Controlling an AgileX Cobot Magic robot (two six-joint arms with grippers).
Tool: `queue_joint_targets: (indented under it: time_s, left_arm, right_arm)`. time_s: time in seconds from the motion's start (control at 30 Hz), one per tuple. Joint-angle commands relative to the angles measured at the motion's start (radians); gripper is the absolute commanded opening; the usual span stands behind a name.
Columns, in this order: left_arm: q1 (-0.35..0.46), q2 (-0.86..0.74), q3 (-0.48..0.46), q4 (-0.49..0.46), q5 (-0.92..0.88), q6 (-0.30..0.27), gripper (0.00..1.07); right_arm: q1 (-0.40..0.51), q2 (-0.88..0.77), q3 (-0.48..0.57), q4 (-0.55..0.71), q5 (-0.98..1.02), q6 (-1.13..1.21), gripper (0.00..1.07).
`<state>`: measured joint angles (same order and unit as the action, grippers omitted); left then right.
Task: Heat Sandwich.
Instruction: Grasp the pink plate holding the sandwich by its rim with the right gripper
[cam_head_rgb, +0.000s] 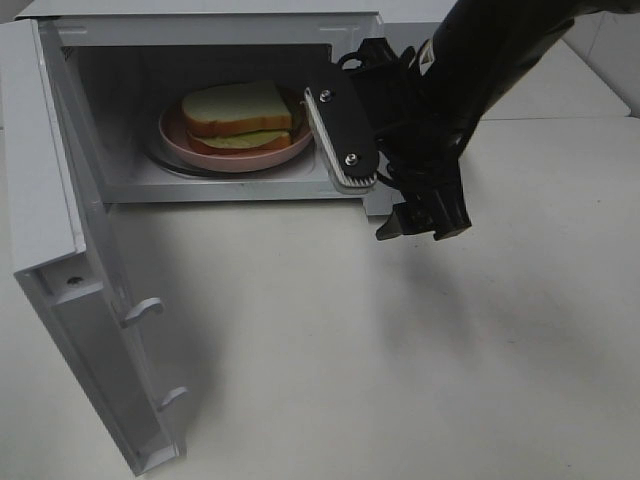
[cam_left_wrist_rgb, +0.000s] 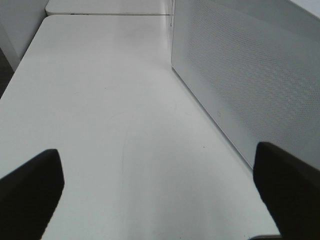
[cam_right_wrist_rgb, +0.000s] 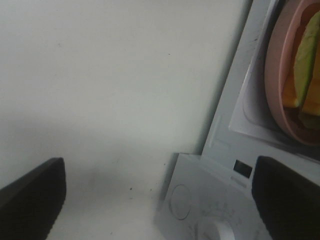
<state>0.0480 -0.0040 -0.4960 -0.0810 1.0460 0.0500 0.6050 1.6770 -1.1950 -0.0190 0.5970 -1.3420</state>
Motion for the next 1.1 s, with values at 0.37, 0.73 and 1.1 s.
queue_joint_targets:
  time_s: [0.37, 0.73, 1.1]
  left_arm:
    - [-0.006, -0.024, 0.002, -0.008, -0.010, 0.000, 0.98]
    - [-0.006, -0.024, 0.002, -0.008, -0.010, 0.000, 0.98]
    - [-0.006, -0.024, 0.002, -0.008, -0.010, 0.000, 0.98]
  right_arm:
    - [0.037, 0.167, -0.163, -0.006, -0.067, 0.027, 0.94]
    - [0.037, 0.279, -0.282, -0.006, -0.090, 0.042, 0.92]
    - [0.037, 0.422, -0.434, -0.005, -0.087, 0.071, 0.92]
